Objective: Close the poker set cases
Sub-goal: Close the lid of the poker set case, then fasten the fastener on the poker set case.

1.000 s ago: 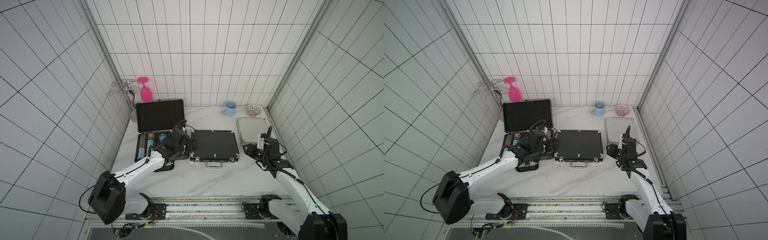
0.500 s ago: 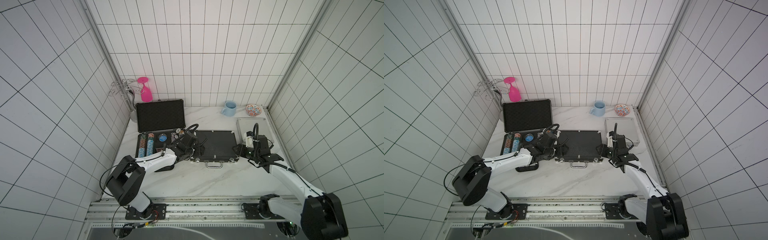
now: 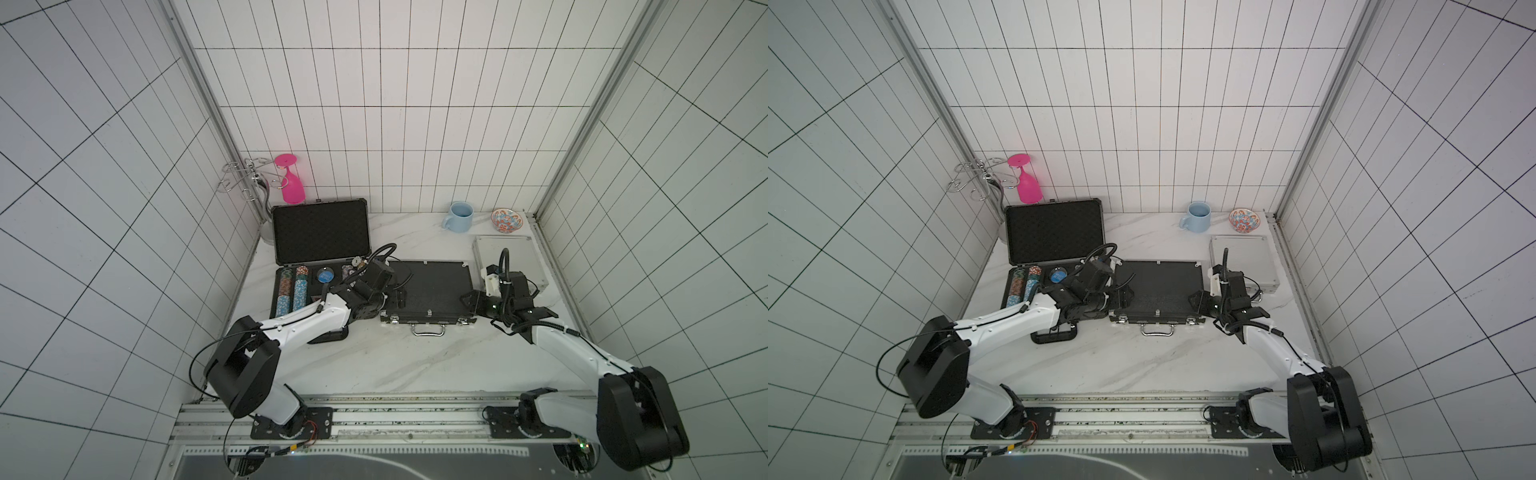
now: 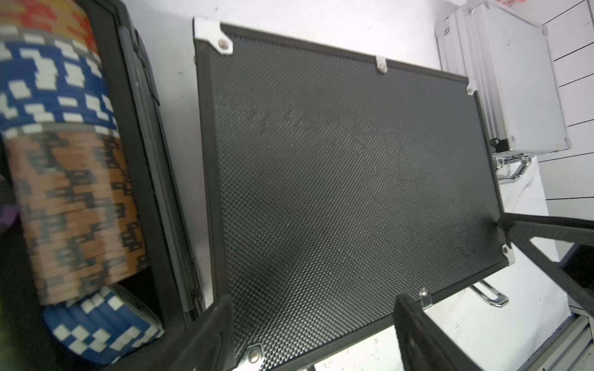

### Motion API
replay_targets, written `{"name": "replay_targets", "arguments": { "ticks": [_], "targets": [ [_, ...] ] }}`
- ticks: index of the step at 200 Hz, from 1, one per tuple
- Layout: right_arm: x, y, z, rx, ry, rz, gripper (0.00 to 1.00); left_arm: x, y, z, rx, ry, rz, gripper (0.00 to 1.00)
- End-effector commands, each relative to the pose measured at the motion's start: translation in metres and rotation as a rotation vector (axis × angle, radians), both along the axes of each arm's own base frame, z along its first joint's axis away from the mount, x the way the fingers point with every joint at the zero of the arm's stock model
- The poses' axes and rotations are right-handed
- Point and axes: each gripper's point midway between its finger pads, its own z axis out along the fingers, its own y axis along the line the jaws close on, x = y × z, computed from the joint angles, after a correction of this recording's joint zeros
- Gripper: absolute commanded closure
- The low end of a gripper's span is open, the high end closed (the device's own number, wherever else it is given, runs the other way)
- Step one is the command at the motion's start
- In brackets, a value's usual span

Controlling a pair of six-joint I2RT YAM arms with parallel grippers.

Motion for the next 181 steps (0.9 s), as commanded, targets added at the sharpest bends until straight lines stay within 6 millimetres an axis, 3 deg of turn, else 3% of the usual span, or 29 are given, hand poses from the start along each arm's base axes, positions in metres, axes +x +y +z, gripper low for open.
{"name": "replay_targets", "arguments": {
  "ticks": [1,12,27,65,92,118,141,157,181],
  "targets": [
    [-0.042,-0.014,-0.054,-0.069,0.199,-0.037,0.57,0.012,-0.012,0.034,-0.034,-0.055,-0.02,0.2],
    [-0.043,-0.015,-0.056,-0.07,0.205,-0.043,0.57,0.015,-0.024,0.03,-0.044,-0.038,-0.055,0.2],
    [-0.038,-0.014,-0.042,-0.055,0.162,-0.053,0.56,0.013,-0.04,0.018,-0.035,-0.008,-0.1,0.21],
    [-0.004,-0.015,0.038,-0.057,-0.007,-0.073,0.51,0.001,-0.062,-0.013,0.048,0.024,-0.189,0.21],
    [0.009,-0.014,0.071,-0.052,-0.069,-0.073,0.48,-0.004,-0.06,-0.046,0.107,0.076,-0.203,0.21],
    [0.003,-0.016,0.056,-0.065,-0.035,-0.075,0.46,-0.014,-0.042,-0.079,0.242,0.121,-0.197,0.21],
    [-0.006,-0.015,0.032,-0.059,0.009,-0.066,0.46,-0.021,-0.021,-0.089,0.307,0.127,-0.164,0.22],
    [-0.008,-0.015,0.019,-0.065,0.04,-0.062,0.45,-0.018,-0.005,-0.085,0.372,0.107,-0.118,0.22],
    [-0.008,-0.011,0.014,-0.056,0.061,-0.042,0.43,-0.013,-0.009,-0.062,0.34,0.06,-0.113,0.22]
  ]
}}
